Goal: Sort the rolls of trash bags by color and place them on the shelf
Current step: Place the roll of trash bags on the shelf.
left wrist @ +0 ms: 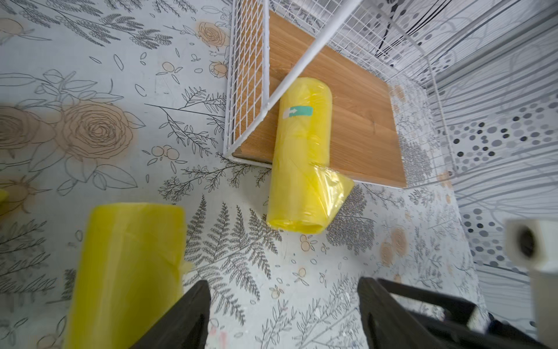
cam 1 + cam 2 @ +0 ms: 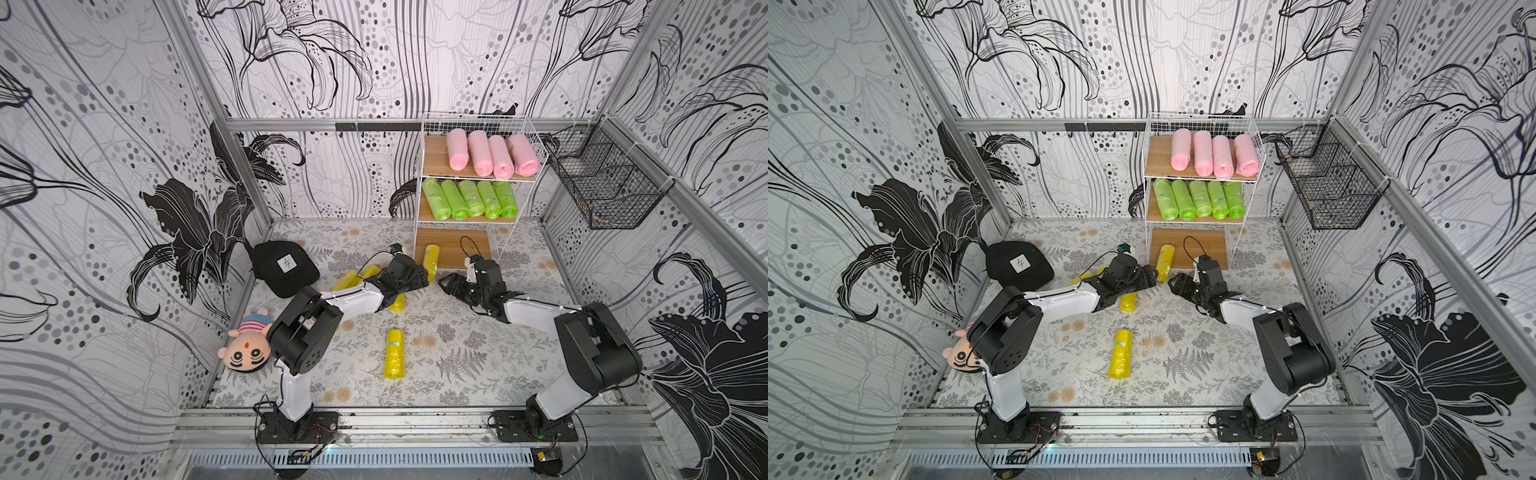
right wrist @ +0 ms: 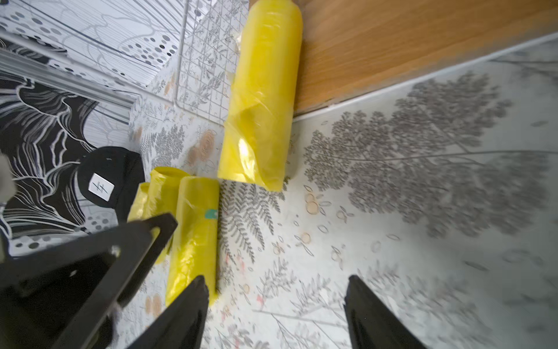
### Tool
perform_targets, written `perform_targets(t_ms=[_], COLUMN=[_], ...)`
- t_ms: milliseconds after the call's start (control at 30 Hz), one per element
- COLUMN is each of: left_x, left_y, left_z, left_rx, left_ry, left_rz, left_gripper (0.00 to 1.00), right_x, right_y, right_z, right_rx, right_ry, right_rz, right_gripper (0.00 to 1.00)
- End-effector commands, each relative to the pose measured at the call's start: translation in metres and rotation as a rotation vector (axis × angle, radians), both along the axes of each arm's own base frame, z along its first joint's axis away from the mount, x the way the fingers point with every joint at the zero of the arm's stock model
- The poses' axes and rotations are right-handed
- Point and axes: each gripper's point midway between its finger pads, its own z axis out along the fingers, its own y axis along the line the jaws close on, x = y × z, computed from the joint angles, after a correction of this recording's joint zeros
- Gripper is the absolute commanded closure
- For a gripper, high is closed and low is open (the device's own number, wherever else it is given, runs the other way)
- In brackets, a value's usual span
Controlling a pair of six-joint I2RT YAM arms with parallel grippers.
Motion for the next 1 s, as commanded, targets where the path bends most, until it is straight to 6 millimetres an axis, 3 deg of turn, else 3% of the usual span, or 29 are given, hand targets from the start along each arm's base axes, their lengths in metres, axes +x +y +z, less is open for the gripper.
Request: perform_targets(t_ms=[0,200,433,600,833,967], left_x=[-0.009,-0.028,-0.037,-0.037,-0.039,-0.04], left_y=[0.004,0.026,0.039,0.043,0.048,0.05], left_z=[0.027,0.047,0.059,0.059,0.062,0.065], left_rx=[-0.041,-0.004,0.012,0.021,0.025,0.028], left_ry=[-0.057,-0.088,-0.113,-0.113,-0.118,-0.126], left_rz=[-0.02,-0.014,-0.009,-0.006,-0.001,0.001], left_gripper=[0.21,0.21,0.21,0.2,0.2,0.2], right_x=[0.02,0.038,0.053,0.063,0.071,0.077], right_y=[0.013,0.026,0.032,0.038,0.034,0.03], right_z=[-0.001,-0.012,-0.016,-0.019,-0.022,-0.018], right_rx=[0.067,0.073,0.079,0.092,0.025,-0.023], right_ry=[-0.008,-0.007,-0.008,-0.005,-0.007,-0.029], right_rz=[-0.044,-0.055,-0.062,-0.056,-0.064,-0.068], right_gripper=[0.24,0.19,0.18,0.27,0.48,0.53])
